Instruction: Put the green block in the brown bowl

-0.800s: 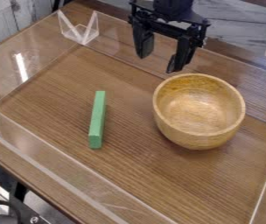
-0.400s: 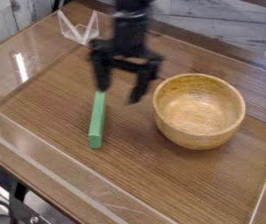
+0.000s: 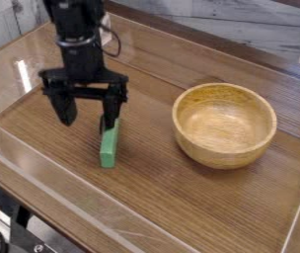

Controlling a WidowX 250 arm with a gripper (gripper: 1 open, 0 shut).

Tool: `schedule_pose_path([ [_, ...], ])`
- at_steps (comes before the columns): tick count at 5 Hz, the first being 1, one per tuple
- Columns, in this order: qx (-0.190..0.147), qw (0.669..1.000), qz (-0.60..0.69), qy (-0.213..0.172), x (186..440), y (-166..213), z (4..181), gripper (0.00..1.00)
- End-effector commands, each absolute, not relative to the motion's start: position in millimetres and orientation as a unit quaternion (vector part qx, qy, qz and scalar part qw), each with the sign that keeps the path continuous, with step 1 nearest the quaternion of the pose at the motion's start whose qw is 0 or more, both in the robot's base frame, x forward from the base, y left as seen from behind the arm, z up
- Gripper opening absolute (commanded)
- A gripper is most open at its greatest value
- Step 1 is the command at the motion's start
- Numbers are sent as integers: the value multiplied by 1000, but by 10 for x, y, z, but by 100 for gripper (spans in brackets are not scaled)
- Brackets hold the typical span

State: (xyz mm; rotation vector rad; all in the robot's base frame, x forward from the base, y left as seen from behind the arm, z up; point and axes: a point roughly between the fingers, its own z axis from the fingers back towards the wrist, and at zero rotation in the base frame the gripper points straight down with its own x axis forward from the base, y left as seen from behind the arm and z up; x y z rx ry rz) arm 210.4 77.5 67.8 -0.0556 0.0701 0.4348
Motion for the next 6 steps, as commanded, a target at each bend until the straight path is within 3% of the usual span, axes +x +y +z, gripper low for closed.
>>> schedule_pose_path([
  [1, -26, 974, 227, -1, 2233, 734, 775, 100],
  [6, -30, 972, 232, -7, 2415, 635, 676, 100],
])
